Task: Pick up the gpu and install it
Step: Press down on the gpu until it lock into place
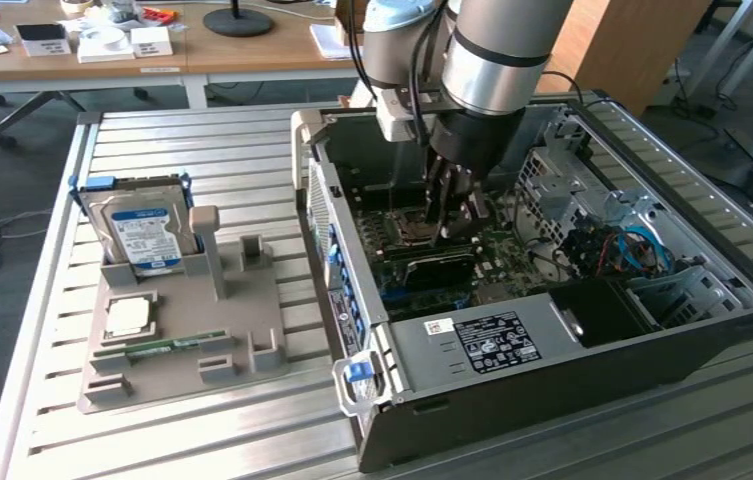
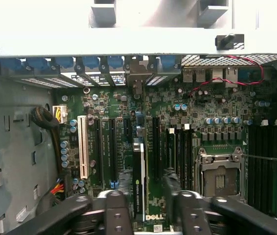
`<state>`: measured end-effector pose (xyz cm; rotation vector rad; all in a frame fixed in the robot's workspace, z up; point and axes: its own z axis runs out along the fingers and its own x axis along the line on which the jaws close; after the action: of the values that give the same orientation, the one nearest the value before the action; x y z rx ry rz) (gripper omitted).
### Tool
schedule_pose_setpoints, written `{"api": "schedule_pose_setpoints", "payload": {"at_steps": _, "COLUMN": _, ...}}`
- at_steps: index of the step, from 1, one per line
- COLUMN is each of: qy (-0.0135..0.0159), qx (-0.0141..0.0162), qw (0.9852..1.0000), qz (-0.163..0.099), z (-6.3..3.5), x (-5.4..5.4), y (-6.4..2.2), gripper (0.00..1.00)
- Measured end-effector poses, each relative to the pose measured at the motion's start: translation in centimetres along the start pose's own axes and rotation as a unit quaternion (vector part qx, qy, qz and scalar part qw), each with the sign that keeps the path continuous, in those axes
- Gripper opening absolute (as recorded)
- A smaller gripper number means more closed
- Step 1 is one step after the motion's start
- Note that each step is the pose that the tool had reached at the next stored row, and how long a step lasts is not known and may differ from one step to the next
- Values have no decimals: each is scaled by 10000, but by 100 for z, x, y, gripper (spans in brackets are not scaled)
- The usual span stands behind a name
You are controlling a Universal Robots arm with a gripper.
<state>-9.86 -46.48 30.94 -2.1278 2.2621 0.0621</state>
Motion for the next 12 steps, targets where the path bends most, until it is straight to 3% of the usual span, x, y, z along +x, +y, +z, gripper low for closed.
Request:
{"api": "schedule_pose_setpoints", "payload": {"at_steps": 1, "qy": 0, "qx": 0, "qw": 10000, "qz": 0, "z": 0, "x": 0, "y": 0, "gripper": 38}}
{"api": "schedule_pose_setpoints", "payload": {"at_steps": 3, "qy": 0, "qx": 0, "qw": 10000, "qz": 0, "z": 0, "x": 0, "y": 0, "gripper": 26}}
{"api": "schedule_pose_setpoints", "payload": {"at_steps": 5, "qy": 0, "qx": 0, "qw": 10000, "qz": 0, "z": 0, "x": 0, "y": 0, "gripper": 26}}
{"api": "schedule_pose_setpoints", "payload": {"at_steps": 8, "qy": 0, "qx": 0, "qw": 10000, "qz": 0, "z": 0, "x": 0, "y": 0, "gripper": 11}}
{"api": "schedule_pose_setpoints", "payload": {"at_steps": 12, "qy": 0, "qx": 0, "qw": 10000, "qz": 0, "z": 0, "x": 0, "y": 0, "gripper": 11}}
